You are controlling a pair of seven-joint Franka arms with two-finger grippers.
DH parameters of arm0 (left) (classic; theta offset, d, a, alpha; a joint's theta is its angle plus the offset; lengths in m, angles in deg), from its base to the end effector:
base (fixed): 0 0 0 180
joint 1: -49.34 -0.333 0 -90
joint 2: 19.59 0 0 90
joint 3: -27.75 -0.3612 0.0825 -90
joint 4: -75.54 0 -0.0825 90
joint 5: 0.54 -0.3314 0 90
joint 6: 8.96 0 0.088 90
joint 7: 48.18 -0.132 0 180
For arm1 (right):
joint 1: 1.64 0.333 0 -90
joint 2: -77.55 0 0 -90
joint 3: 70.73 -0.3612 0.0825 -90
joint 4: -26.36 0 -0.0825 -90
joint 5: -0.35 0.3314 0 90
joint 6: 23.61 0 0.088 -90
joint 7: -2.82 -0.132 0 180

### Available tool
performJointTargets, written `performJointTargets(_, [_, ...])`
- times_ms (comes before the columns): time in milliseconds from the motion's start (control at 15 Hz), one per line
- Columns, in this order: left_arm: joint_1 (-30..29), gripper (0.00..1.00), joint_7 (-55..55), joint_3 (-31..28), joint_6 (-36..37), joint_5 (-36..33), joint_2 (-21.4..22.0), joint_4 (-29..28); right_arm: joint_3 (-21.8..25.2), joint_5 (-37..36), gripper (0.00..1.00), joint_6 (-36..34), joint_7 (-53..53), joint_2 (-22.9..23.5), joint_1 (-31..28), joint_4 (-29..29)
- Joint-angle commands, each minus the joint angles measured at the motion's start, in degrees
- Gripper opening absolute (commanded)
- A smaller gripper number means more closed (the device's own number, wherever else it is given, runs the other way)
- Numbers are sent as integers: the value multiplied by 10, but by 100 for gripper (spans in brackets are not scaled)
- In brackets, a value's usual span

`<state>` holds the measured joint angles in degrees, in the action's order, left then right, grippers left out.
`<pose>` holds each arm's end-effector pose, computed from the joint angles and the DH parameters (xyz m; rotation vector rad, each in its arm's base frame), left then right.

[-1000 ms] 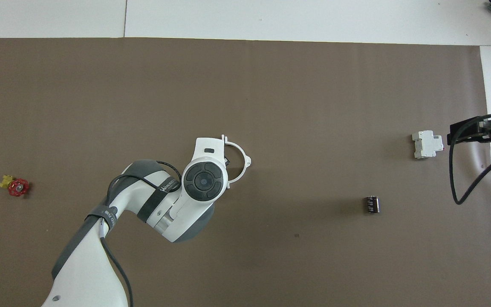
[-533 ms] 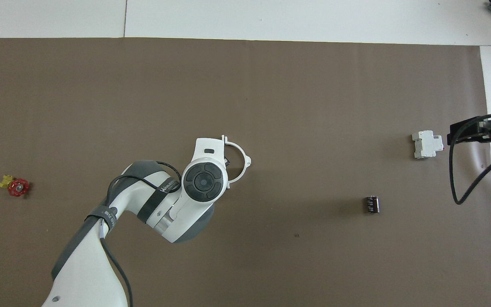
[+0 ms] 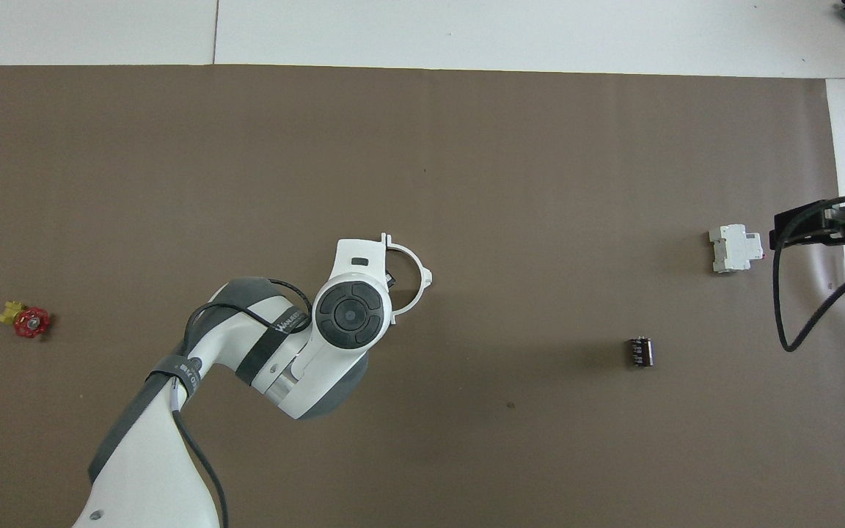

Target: Assemble drain pipe with both arms

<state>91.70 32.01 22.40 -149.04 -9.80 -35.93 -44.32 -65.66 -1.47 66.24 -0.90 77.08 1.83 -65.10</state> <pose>0.4526 -0.3409 0.3495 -2.9678 -0.9644 -0.2336 0.4974 -0.0183 0.6379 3.1067 -0.1440 -0.0301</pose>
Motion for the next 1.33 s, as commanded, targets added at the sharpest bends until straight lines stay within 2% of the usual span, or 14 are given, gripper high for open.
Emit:
performJointTargets(0, [11, 63, 0, -7, -6, -6, 7, -29, -6, -6, 100, -7, 13, -3, -8, -1])
performJointTargets(267, [10, 92, -1, -7, -3, -6, 7, -27, -6, -6, 100, -7, 13, -3, -8, -1])
performJointTargets(333, [10, 95, -1, -8, -1, -6, 6, -25, -6, -6, 100, -7, 13, -3, -8, -1])
performJointTargets(600, [9, 100, -1, -8, 12, -6, 7, -16, -6, -6, 100, -7, 13, -3, -8, -1])
performJointTargets(1067, [5, 100, -3, -8, 36, -6, 28, -11, -6, -6, 100, -7, 13, -3, -8, -1])
performJointTargets(1267, [3, 100, -9, -8, 83, -6, 40, 13, -6, -6, 100, -7, 13, -3, -8, -1])
